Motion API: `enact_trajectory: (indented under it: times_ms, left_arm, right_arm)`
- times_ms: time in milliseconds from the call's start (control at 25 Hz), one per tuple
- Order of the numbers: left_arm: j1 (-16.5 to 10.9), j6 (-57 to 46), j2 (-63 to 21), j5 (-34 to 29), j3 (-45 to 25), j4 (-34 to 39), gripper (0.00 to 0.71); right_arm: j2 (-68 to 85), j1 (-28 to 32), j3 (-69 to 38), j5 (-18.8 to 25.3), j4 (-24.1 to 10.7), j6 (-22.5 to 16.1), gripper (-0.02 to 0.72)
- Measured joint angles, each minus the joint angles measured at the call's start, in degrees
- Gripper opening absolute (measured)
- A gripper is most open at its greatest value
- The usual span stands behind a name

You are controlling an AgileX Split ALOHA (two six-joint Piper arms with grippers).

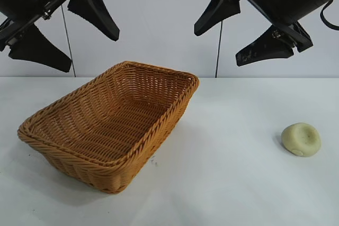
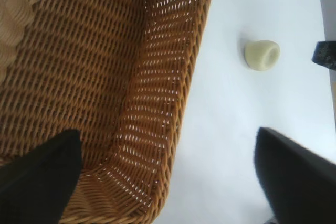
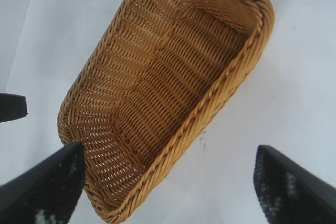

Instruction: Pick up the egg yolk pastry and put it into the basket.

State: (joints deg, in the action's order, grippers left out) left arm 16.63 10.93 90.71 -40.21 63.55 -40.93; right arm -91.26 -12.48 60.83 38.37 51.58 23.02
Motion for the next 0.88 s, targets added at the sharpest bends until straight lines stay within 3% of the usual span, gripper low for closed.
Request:
enact_trajectory:
  times_ms: [280, 400, 600, 720, 880]
  left_arm:
    - [-0.1, -0.1, 0.0, 0.8, 0.0, 0.0, 0.643]
    - [-1.5, -1.8, -0.5, 0.7, 0.0, 0.3, 0.643]
    - [-4.1, -12.0, -4.3, -1.8, 0.0, 8.1, 0.643]
    - [-2.1, -23.7, -7.6, -4.5, 0.0, 16.9, 0.643]
    - [3.8, -45.2, -10.5, -6.3, 0.0, 28.8, 0.643]
  right_arm:
    - [0.0, 0.0, 0.0, 0.0, 0.0, 0.0, 0.627]
    - [0.0, 0.0, 0.0, 0.0, -0.1, 0.0, 0.627]
    - [0.0, 0.0, 0.0, 0.0, -0.1, 0.0, 0.627]
    - [0.0, 0.0, 0.0, 0.0, -0.1, 0.0, 0.627]
    - [0.0, 0.0, 0.0, 0.0, -0.1, 0.0, 0.627]
